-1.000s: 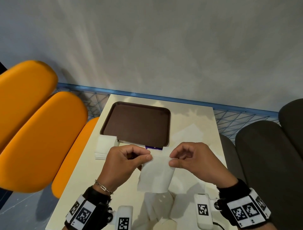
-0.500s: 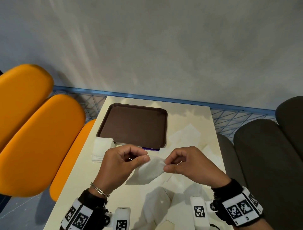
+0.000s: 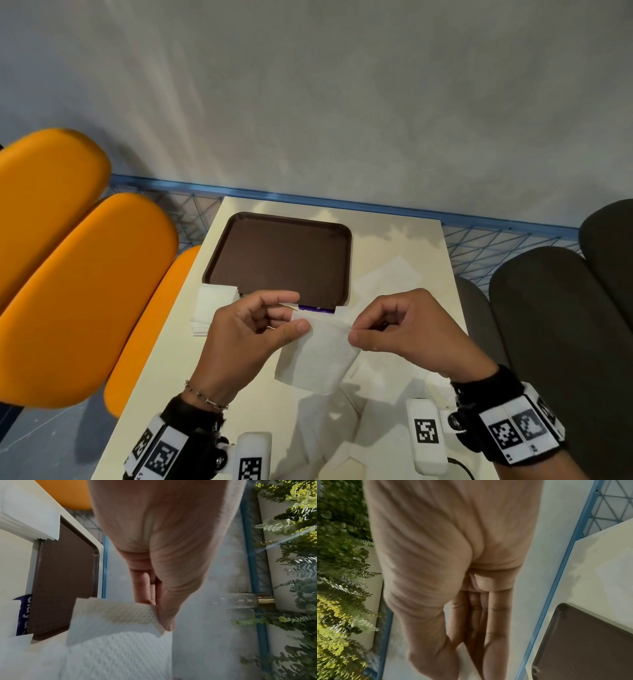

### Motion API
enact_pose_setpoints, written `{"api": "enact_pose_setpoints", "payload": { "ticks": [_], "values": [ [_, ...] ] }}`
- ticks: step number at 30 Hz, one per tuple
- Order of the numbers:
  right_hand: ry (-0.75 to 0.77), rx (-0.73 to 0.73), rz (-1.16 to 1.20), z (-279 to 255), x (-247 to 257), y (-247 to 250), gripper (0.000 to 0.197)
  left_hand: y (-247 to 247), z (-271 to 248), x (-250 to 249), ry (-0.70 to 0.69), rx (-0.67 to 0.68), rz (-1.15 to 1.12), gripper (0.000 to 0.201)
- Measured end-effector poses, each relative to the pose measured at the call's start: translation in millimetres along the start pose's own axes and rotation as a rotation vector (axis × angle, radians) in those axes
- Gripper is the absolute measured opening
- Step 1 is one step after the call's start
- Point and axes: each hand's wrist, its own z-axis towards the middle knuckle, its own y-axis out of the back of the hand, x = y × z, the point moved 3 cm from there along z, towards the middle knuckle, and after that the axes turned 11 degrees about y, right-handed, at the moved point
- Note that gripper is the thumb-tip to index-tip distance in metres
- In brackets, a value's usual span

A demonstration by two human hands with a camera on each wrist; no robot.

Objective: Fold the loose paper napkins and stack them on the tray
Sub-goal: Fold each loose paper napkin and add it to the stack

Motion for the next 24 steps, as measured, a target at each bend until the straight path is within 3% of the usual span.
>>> {"api": "enact_pose_setpoints", "payload": {
  "ticks": [8, 20, 22, 24],
  "values": [
    [0.096, 0.05, -0.042, 2, 13, -3, 0.01, 7, -3, 0, 0.033, -0.004, -0.104, 0.043],
    [0.078, 0.063, -0.04, 4, 16, -12, 0.011, 16, -8, 4, 0.066, -0.012, -0.151, 0.046],
    [0.034, 0.043, 0.029, 5, 16, -15, 0.021, 18, -9, 6, 0.079, -0.02, -0.168, 0.045],
    [-0.013, 0.054, 0.086, 6, 12, -22, 0.047, 19, -9, 8, 0.088, -0.019, -0.184, 0.045]
  ]
}}
